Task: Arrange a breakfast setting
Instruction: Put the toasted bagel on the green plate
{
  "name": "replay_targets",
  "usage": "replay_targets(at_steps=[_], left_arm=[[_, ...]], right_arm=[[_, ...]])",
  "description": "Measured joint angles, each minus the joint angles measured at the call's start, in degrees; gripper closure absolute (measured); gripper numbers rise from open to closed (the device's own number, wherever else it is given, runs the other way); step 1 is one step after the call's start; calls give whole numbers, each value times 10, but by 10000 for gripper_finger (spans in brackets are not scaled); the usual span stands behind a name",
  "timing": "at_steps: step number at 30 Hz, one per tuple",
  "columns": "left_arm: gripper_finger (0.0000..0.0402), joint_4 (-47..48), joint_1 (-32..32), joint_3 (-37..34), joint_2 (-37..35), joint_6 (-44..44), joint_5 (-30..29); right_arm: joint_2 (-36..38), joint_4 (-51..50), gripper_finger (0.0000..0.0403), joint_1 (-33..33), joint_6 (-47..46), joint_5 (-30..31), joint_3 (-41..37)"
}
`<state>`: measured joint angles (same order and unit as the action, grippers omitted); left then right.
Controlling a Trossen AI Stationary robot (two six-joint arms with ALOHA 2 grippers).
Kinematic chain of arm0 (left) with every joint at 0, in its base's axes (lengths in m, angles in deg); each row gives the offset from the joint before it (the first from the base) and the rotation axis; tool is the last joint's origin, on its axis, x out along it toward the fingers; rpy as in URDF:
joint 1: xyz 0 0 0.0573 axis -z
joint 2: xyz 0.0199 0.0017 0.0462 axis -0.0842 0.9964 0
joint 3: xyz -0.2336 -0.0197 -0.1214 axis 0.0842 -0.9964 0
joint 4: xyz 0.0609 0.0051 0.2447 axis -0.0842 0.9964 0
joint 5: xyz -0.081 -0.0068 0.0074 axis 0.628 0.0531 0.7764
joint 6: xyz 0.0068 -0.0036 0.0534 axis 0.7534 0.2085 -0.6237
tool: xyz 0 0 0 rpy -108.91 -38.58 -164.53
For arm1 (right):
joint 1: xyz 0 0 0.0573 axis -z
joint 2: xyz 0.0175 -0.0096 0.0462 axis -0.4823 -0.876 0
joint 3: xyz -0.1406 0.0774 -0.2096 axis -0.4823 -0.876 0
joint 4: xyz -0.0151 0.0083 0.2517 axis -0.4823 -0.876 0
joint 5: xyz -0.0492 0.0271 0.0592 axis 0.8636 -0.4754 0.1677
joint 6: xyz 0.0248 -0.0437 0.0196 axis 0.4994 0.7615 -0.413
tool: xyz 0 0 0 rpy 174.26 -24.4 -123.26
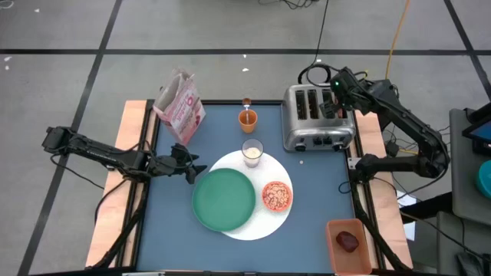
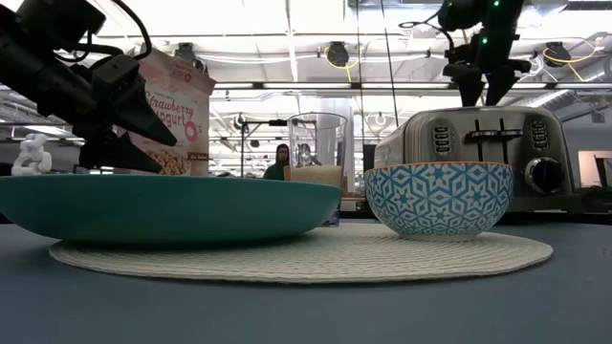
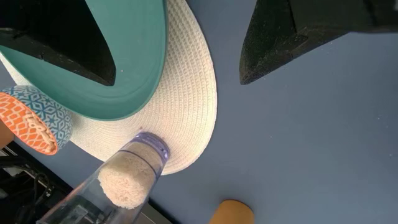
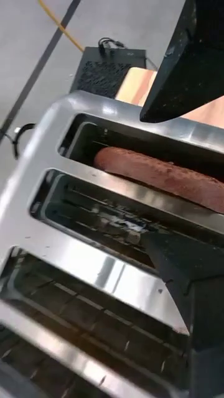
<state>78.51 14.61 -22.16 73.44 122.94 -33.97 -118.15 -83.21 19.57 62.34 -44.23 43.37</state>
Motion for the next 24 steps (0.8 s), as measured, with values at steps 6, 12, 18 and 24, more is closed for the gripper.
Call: replay_targets(at_steps=[6,12,18,24], left_arm=[[57,0,0,0,0,0,0],[57,0,0,0,0,0,0],[57,0,0,0,0,0,0],[57,0,0,0,0,0,0]], right_arm=[[-17,-1,115,0,0,34,0],[-20,-9,134,10,4,45,0],[-20,-9,147,10,4,45,0],[-20,-13,160,10,9,45,0]])
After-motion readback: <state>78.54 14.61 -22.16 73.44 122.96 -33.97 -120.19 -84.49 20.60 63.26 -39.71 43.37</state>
